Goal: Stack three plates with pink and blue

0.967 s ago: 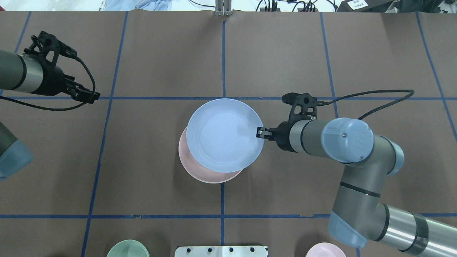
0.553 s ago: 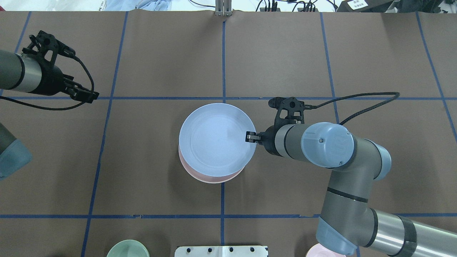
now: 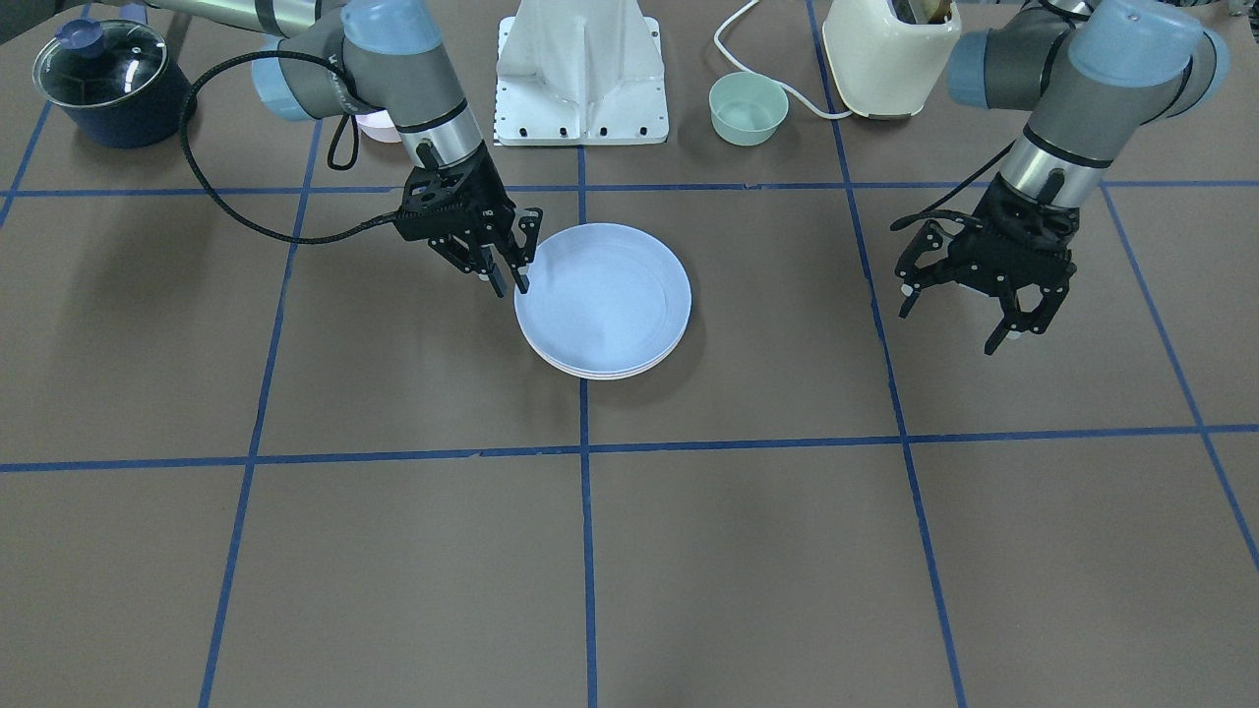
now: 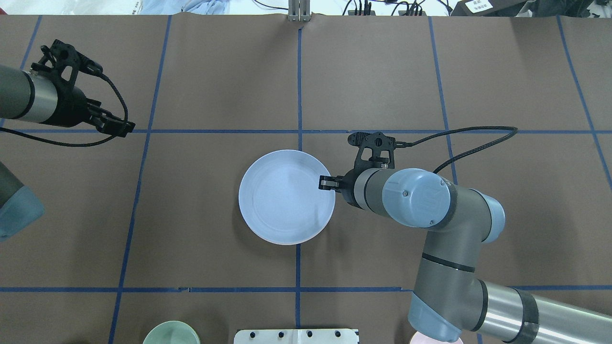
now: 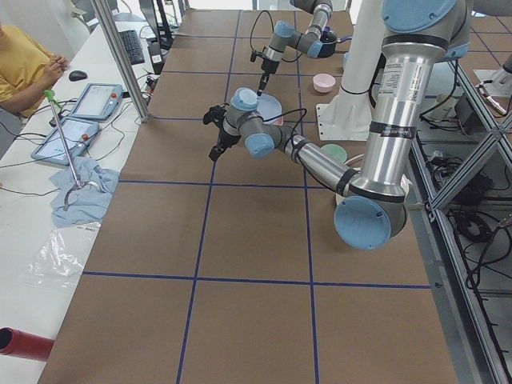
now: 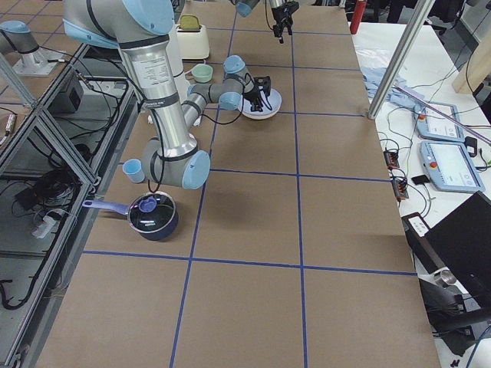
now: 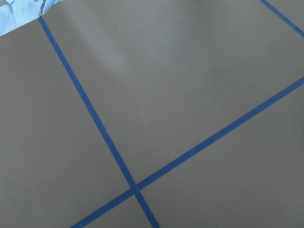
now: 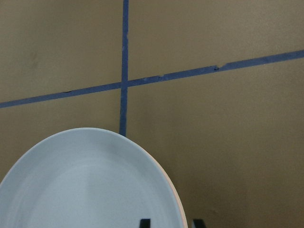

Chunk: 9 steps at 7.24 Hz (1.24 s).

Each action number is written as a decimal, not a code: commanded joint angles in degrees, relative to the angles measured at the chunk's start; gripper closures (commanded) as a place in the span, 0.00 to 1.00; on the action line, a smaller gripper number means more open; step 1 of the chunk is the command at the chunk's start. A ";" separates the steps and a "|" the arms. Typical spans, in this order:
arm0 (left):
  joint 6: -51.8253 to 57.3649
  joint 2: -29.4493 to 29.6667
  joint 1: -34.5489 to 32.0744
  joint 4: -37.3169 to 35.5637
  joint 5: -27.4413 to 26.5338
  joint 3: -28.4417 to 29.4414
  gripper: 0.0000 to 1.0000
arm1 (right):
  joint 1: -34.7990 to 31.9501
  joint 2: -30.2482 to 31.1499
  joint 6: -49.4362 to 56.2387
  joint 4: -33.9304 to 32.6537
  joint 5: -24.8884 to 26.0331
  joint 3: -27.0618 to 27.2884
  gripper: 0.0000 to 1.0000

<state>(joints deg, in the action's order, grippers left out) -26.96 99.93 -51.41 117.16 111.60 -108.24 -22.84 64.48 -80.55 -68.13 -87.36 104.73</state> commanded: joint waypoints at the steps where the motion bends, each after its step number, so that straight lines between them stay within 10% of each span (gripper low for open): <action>1: -0.02 0.09 0.08 0.00 -0.07 0.04 0.00 | -0.27 -1.98 0.13 -6.37 0.61 0.91 0.00; 6: 0.60 -4.21 -2.03 -0.79 0.36 4.68 0.00 | -31.15 4.30 36.96 -16.50 -33.52 3.02 0.00; 9: 5.99 -7.36 -16.04 -0.08 9.86 10.51 0.00 | -49.71 20.19 71.22 -16.33 -41.39 1.89 0.00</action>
<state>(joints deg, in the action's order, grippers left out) -25.04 94.29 -61.43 116.94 119.30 -98.56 -65.33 78.25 -23.20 -84.56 -126.69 107.27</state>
